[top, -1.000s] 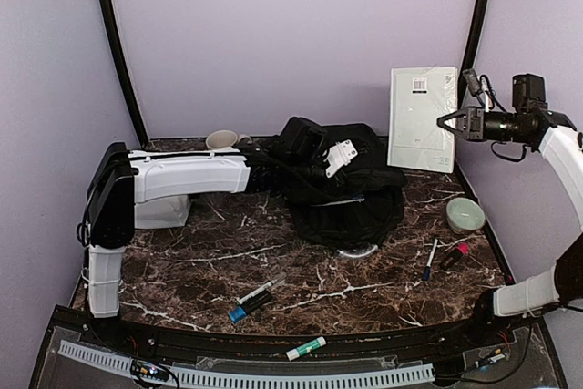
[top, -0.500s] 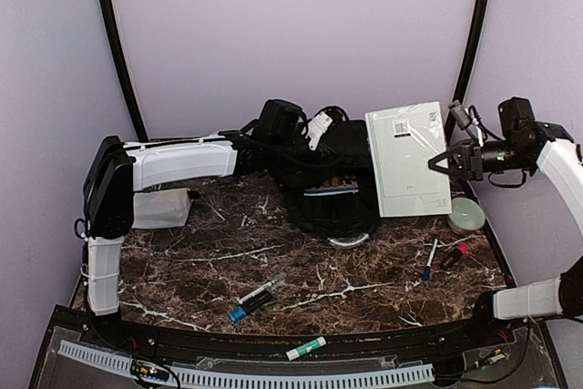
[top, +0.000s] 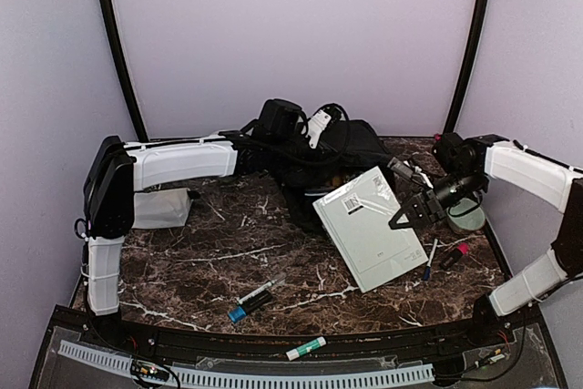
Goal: Pack the student bag
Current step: Place the book in the student bag.
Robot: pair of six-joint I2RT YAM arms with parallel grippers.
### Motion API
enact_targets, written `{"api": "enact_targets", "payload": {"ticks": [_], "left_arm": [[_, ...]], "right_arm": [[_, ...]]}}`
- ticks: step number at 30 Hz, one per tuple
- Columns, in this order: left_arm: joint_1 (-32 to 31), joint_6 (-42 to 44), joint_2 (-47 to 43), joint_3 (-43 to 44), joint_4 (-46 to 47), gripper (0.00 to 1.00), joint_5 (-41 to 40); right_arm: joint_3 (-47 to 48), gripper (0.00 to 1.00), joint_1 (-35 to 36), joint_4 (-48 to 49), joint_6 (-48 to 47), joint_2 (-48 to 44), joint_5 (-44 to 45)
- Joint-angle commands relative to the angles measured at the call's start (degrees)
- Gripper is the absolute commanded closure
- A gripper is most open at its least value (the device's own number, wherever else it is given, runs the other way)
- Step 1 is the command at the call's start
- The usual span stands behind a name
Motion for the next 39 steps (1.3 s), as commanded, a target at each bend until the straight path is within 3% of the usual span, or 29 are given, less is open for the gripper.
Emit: {"api": "enact_targets", "payload": {"ticks": [1, 7, 12, 14, 23, 29, 33, 39], "left_arm": [[0.15, -1.12, -1.95, 2.74, 5.66, 1.00, 1.19], [0.09, -2.63, -2.49, 2.66, 6.61, 1.00, 2.04], [0.06, -4.76, -2.94, 2.08, 7.39, 1.00, 3.76], [-0.02, -5.32, -3.45, 1.35, 8.13, 1.00, 4.33], [-0.47, -5.21, -5.53, 0.35, 7.02, 1.00, 4.10], [-0.97, -4.83, -7.01, -1.00, 7.20, 1.00, 3.63], [-1.47, -4.12, -8.03, -1.90, 6.88, 1.00, 3.48], [-1.87, -3.33, -8.37, -2.93, 6.44, 1.00, 3.08]], "right_arm": [[-1.79, 1.00, 3.36, 4.14, 1.06, 2.33, -4.62], [-4.91, 1.00, 5.09, 16.08, 12.90, 7.72, -5.01], [0.82, 1.00, 5.11, 9.80, 8.19, 18.78, -11.99], [1.26, 1.00, 5.06, 11.75, 9.66, 20.63, -13.42], [-2.69, 1.00, 4.60, 37.70, 36.97, 22.61, -13.95], [-3.99, 1.00, 3.11, 46.71, 49.17, 21.99, -8.63], [-3.10, 1.00, 1.43, 50.59, 55.55, 22.14, -10.31], [-6.32, 1.00, 0.66, 67.76, 70.99, 23.46, -11.57]]}}
